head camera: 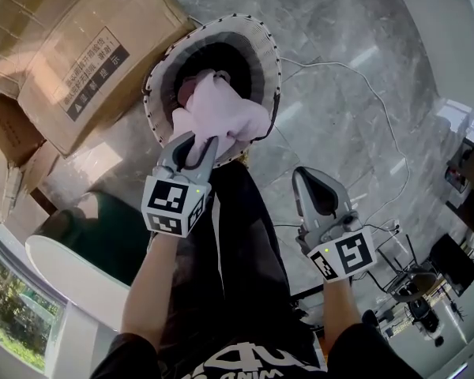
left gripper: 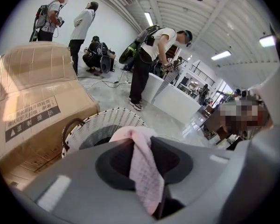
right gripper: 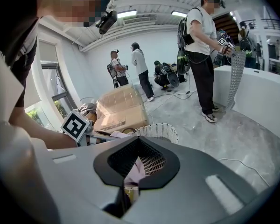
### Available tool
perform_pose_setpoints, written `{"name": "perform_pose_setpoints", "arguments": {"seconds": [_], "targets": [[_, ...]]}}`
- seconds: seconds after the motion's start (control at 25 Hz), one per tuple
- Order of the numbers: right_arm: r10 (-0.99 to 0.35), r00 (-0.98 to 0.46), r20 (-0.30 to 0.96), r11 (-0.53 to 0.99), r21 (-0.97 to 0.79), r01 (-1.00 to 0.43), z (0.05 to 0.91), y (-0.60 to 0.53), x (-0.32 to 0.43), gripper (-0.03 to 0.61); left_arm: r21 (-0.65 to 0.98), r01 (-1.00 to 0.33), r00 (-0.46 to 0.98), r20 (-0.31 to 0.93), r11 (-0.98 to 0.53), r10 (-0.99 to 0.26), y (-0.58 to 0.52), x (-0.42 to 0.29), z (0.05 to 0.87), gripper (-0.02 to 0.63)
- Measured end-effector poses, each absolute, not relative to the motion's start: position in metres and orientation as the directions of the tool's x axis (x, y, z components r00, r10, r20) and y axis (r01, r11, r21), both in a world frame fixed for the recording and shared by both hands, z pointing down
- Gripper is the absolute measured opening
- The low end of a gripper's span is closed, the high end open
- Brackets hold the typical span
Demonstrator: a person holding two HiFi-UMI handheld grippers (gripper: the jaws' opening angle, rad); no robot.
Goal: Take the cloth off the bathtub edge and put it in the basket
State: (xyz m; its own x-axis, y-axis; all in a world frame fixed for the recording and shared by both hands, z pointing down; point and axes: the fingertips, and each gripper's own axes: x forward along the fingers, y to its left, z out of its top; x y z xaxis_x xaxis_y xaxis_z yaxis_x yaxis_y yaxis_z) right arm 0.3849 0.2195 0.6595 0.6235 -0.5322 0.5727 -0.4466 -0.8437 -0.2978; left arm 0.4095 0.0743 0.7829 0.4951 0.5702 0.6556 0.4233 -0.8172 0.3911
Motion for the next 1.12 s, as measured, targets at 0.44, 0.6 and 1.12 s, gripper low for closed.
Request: {"name": "perform_pose_setpoints", "arguments": {"seconds": [0.44, 0.6, 1.12], "targets": [[-0.523, 0.619, 0.586, -0.85, -0.305, -0.429, 0.672, 0.224, 0.379, 0.009, 0.34, 0.446, 0.528, 0.648, -0.828, 0.55, 0.068, 0.415, 0.791, 0.086], [-0.522, 0.622, 0.584, -0.851, -0.306, -0.428, 0.672, 0.223, 0.38, 0.009, 0.341, 0.449, 0.512, 0.66, -0.826, 0.55, 0.07, 0.416, 0.792, 0.087], [-0.543, 0.601, 0.587, -0.838, -0.325, -0.439, 0.66, 0.209, 0.37, 0.009, 0.368, 0.416, 0.533, 0.642, -0.832, 0.551, 0.056, 0.404, 0.757, 0.058]]}}
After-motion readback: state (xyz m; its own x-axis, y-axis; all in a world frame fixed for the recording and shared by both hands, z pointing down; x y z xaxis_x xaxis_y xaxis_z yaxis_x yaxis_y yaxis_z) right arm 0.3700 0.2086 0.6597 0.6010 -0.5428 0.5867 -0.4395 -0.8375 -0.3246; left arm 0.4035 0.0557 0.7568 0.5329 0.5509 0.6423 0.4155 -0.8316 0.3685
